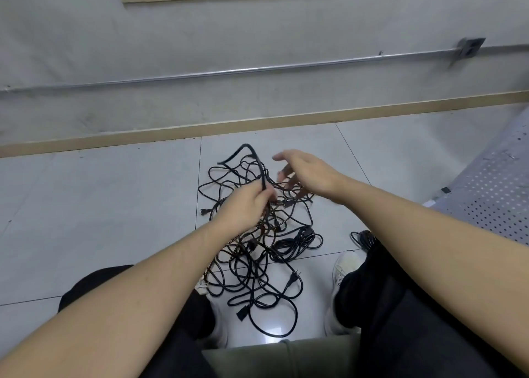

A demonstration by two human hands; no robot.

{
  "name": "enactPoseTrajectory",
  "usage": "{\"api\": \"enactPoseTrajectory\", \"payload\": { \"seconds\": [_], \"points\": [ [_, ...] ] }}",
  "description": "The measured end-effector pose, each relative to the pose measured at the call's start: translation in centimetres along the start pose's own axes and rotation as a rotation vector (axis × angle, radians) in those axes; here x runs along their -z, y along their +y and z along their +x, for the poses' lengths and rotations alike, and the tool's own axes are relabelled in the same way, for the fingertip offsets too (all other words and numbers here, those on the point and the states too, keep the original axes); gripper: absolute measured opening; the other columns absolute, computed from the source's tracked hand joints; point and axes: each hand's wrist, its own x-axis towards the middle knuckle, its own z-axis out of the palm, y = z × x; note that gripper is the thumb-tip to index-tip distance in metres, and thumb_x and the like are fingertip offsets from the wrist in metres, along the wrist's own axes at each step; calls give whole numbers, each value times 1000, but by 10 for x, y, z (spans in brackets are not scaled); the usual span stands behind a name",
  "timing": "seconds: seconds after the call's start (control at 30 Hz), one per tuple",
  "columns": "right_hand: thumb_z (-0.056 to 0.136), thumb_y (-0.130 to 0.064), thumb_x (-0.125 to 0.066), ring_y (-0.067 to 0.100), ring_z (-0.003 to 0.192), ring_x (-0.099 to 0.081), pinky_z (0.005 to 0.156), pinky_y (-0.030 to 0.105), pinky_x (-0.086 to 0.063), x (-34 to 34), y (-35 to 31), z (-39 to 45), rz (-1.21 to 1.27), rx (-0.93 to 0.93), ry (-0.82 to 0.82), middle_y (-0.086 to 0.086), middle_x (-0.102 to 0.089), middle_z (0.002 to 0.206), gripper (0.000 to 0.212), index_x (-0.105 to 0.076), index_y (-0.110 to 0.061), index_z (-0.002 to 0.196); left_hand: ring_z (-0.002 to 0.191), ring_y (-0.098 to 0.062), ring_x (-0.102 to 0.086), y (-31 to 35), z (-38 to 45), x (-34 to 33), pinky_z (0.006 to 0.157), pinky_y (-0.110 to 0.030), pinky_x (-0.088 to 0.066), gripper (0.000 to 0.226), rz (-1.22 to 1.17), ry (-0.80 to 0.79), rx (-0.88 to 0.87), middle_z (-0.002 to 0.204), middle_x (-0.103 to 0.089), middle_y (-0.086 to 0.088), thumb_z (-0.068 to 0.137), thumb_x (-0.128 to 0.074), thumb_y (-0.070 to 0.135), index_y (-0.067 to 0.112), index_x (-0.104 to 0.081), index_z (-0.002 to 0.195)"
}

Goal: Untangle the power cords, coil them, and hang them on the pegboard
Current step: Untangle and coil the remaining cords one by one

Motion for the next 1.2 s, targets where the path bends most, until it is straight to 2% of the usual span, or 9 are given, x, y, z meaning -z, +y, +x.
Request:
{"api": "enactPoseTrajectory", "payload": {
  "seconds": [0.13,0.3,0.4,0.53,0.7,0.8,0.9,1.0,1.2],
  "points": [
    [103,-18,-41,23,99,-63,84,42,-58,7,37,3,-326,-241,-251,8,-63,125,46,-40,-25,148,87,-15,-69,14,2,9,81,-30,-62,23,-390,86,133,104,-75,6,109,-45,24,24,-65,98],
    [101,-46,-55,22,127,-52,101,29,-43,-6,41,1,-602,-141,-481,4,-45,154,70,-23,-29,160,74,-12,-71,28,-1,18,76,-27,-61,23,-621,129,67,100,-79,1,110,-44,19,18,-64,99],
    [104,-51,-48,22,133,-51,107,28,-34,-24,38,5,-674,-12,-478,2,-55,146,54,-42,-25,150,70,-13,-71,27,-2,23,73,-28,-61,22,-733,152,66,104,-79,-5,111,-43,19,15,-62,100],
    [109,-40,-40,26,113,-58,91,30,-40,-33,34,6,-721,101,-338,9,-67,120,39,-62,-13,125,78,-16,-70,19,0,26,83,-33,-61,24,-864,117,97,117,-75,-9,111,-40,26,14,-61,105],
    [110,-34,-38,31,111,-58,85,31,-38,-32,37,13,-760,119,-285,15,-66,118,35,-60,-8,120,124,-14,-59,-35,10,0,112,-41,-43,56,-327,-191,184,142,-58,3,101,-41,66,28,-50,140],
    [109,-37,-39,30,107,-58,87,34,-41,-33,45,21,-734,79,-276,13,-66,113,37,-61,-8,112,137,-21,-50,-76,16,-32,117,-37,-36,72,77,-490,199,153,-50,-3,96,-55,63,27,-36,156],
    [108,-41,-40,29,106,-59,92,38,-46,-32,57,31,-734,48,-304,10,-66,110,38,-64,-11,111,123,-14,-56,-100,25,-56,109,-30,-41,69,204,-567,195,142,-58,6,100,-57,51,31,-29,159],
    [108,-39,-41,23,97,-57,85,32,-44,-28,65,37,-726,34,-315,4,-63,99,35,-65,-14,109,105,-16,-60,-116,40,-68,97,-32,-47,50,342,-523,141,116,-65,6,103,-54,43,28,-46,150],
    [107,-41,-41,22,95,-57,88,37,-48,-22,70,55,-716,25,-307,0,-60,93,38,-66,-13,110,106,-24,-63,-131,61,-76,91,-38,-50,51,305,-585,198,111,-69,-2,91,-62,64,25,-64,122]
  ]
}}
